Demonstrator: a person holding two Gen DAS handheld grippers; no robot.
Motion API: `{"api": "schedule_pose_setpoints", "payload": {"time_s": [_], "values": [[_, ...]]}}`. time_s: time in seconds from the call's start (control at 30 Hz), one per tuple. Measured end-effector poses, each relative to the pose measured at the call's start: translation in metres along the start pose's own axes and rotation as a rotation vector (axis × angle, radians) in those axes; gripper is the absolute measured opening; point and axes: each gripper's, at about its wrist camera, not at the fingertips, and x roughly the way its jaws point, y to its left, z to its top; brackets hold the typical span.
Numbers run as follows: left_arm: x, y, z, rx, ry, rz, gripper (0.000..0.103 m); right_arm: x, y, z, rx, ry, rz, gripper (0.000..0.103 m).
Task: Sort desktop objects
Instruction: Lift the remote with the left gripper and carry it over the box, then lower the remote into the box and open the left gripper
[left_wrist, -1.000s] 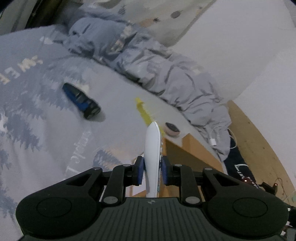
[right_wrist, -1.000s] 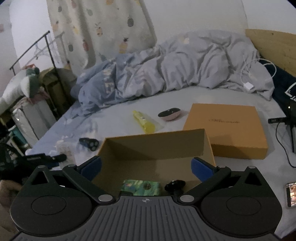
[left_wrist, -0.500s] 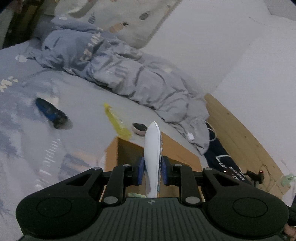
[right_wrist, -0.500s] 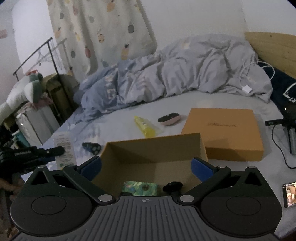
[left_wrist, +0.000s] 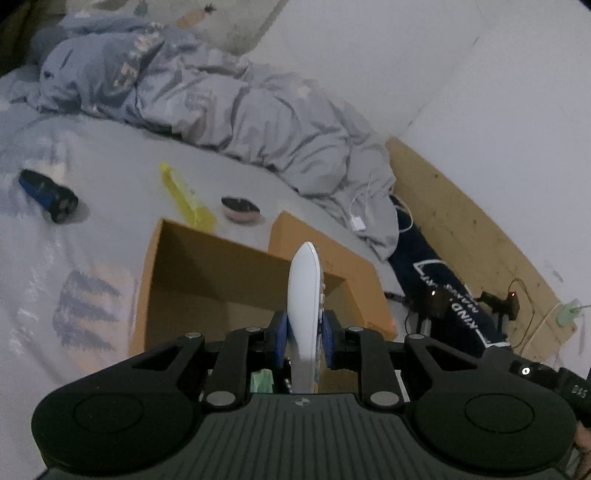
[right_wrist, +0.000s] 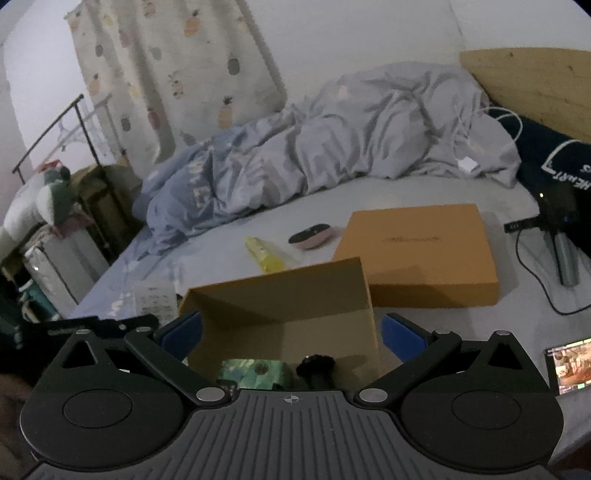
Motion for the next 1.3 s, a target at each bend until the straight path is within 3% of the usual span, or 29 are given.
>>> {"api": "schedule_pose_setpoints", "payload": {"time_s": [0.4, 1.3], "values": [[0.025, 0.001, -0.019, 0.018, 0.105, 0.053, 0.023, 0.005, -0.022, -0.007, 0.038, 0.01, -0.007, 0.103], [0.062, 0.011, -0.034, 0.026, 0.216, 0.142, 0.023, 0.026, -0.045, -0.021, 0.064, 0.076, -0.011, 0.103]]}}
